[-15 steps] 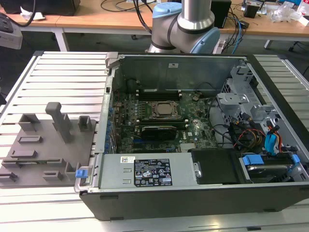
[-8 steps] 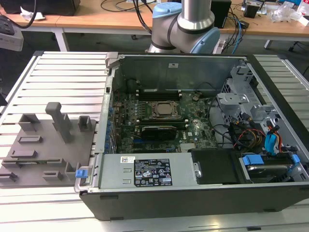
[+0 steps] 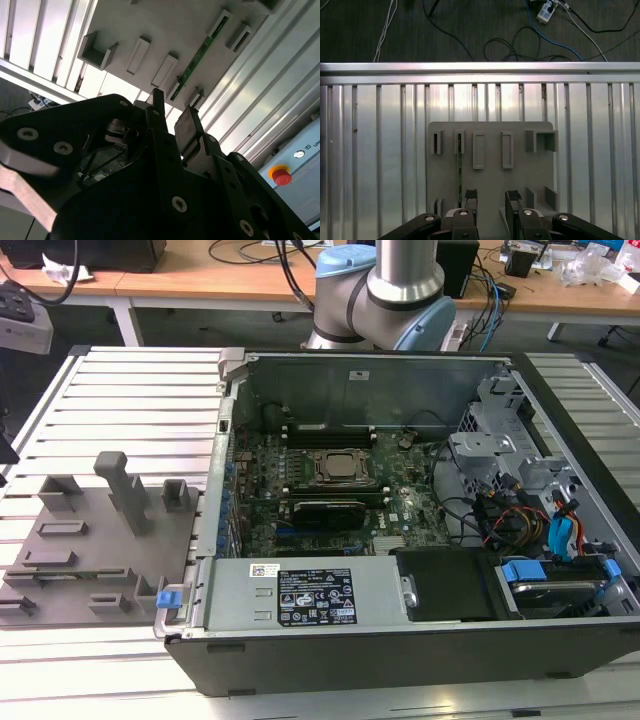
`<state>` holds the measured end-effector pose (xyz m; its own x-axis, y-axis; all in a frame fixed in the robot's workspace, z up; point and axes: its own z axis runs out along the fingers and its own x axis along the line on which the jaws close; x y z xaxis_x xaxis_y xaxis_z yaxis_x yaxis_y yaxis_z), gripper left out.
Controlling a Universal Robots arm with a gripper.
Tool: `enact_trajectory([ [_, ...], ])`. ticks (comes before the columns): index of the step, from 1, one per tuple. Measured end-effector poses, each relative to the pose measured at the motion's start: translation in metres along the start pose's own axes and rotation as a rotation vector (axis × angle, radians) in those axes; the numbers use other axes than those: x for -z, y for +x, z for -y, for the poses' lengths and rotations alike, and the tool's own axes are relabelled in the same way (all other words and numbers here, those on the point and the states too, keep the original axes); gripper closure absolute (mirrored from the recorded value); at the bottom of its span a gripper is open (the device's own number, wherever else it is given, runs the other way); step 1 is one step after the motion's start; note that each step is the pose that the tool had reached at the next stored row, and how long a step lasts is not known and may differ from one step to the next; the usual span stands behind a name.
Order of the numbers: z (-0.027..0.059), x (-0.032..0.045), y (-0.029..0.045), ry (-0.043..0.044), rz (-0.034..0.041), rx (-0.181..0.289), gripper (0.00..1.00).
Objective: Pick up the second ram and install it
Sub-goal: 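Pick up the second ram and move it above second insertion slot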
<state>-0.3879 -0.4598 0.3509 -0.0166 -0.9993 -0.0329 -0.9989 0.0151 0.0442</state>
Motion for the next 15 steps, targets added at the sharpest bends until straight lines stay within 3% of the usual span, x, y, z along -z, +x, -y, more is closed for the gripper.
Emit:
enact_trajectory([
  [15,0.0005,-0.0101,0.0003,0.0,0.0,0.0,0.64],
])
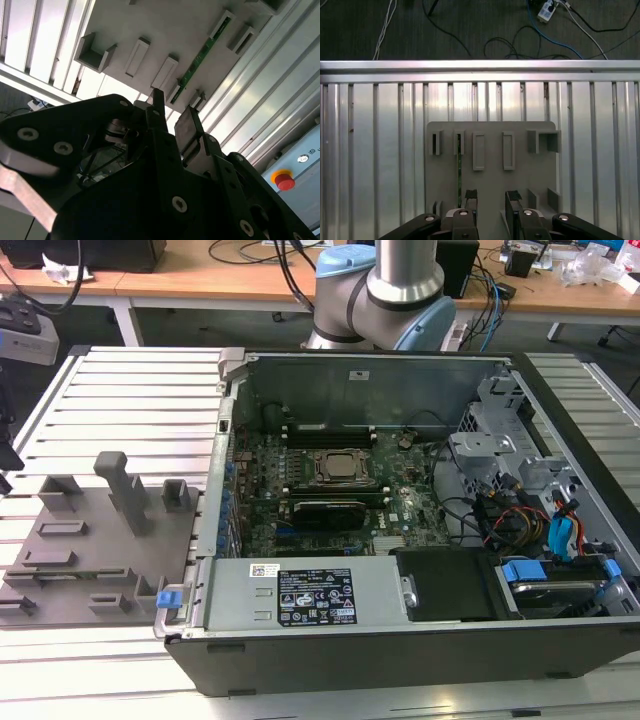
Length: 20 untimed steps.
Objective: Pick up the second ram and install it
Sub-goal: 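Pick up the second ram and move it above second insertion slot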
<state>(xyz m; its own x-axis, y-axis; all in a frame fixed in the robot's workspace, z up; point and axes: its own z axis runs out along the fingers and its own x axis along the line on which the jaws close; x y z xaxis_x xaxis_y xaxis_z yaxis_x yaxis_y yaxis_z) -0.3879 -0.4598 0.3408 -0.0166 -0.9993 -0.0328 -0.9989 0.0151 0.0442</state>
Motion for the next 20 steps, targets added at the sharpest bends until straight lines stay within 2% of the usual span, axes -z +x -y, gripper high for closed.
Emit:
enact_trajectory([
  [20,0.0008,-0.0192,0.0007,0.0001,0.0001,0.0,0.64],
])
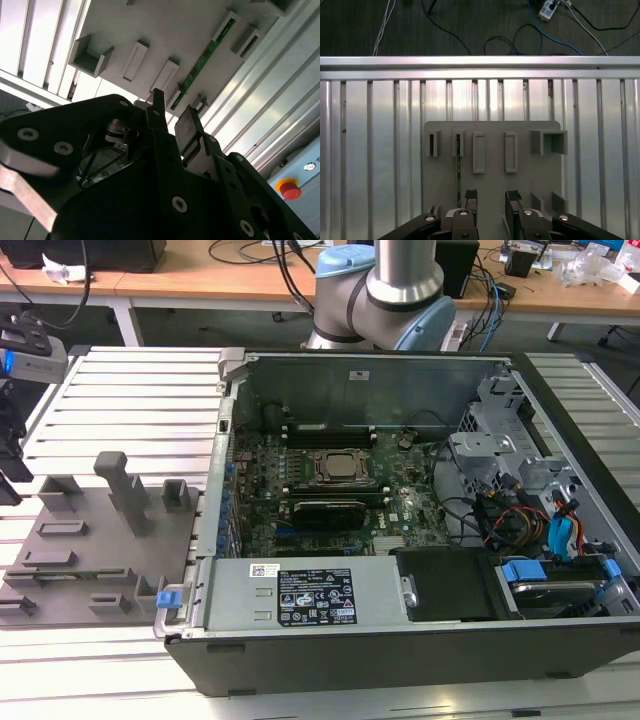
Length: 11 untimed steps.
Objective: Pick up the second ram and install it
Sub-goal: 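Pick up the second ram and move it above second insertion slot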
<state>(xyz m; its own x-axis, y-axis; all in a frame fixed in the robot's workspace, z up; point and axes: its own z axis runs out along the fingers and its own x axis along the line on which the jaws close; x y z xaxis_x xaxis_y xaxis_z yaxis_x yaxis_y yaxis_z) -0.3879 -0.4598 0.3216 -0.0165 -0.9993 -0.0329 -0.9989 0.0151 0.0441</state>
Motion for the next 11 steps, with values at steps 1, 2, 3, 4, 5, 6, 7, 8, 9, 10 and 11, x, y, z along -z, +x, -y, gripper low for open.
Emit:
enact_trajectory([
  [1,0.0,-0.0005,0.0,-0.0001,0.0,0.0,0.64],
  [2,0.0003,-0.0069,0.0002,0.0,0.0,0.0,0.64],
  [3,0.0008,-0.0167,0.0005,-0.0001,0.0,0.0,0.64],
  [4,0.0009,-0.0195,0.0006,-0.0001,-0.0001,0.0,0.64],
  [5,0.0009,-0.0202,0.0007,-0.0001,-0.0001,0.0,0.64],
  [6,0.0009,-0.0208,0.0007,-0.0001,-0.0001,0.0,0.64],
  [7,0.001,-0.0214,0.0007,0.0,0.0,0.0,0.64],
  [8,0.001,-0.0219,0.0007,0.0,0.0,0.0,0.64],
  [9,0.001,-0.0228,0.0007,-0.0001,-0.0001,0.0,0.64],
  [10,0.001,-0.0235,0.0008,-0.0001,0.0,0.0,0.64],
  [11,0.0011,-0.024,0.0008,-0.0001,0.0,0.0,0.64],
])
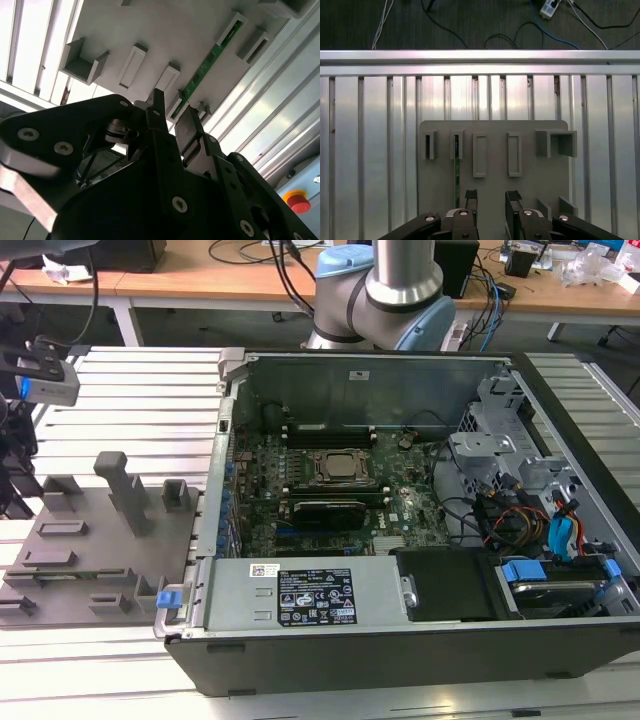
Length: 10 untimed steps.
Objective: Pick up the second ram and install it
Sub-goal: 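Pick up the second ram and move it above second insertion slot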
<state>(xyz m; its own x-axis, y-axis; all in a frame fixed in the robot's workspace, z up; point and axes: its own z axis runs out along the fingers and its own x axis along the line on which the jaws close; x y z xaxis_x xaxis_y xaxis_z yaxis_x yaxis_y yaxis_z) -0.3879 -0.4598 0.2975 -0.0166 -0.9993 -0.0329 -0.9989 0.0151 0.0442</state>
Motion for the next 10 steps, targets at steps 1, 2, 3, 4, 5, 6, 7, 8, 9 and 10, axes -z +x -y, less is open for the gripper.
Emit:
enact_trajectory([
  [1,0.0,-0.0009,0.0,0.0001,0.0,0.0,0.64],
  [2,0.0001,-0.0014,0.0001,0.0001,0.0,0.0,0.64],
  [3,0.0001,-0.0019,0.0001,0.0,-0.0001,0.0,0.64],
  [4,0.0001,-0.0027,0.0001,0.0,0.0,0.0,0.64],
  [5,0.0002,-0.0034,0.0001,0.0,0.0,0.0,0.64],
  [6,0.0002,-0.0044,0.0001,0.0001,0.0,0.0,0.64],
  [7,0.0003,-0.0061,0.0002,0.0,0.0,0.0,0.64],
  [8,0.0003,-0.0076,0.0002,0.0001,0.0,0.0,0.64],
  [9,0.0004,-0.0084,0.0003,0.0001,0.0,0.0,0.64],
  [10,0.0004,-0.0089,0.0003,0.0,0.0,0.0,0.64],
])
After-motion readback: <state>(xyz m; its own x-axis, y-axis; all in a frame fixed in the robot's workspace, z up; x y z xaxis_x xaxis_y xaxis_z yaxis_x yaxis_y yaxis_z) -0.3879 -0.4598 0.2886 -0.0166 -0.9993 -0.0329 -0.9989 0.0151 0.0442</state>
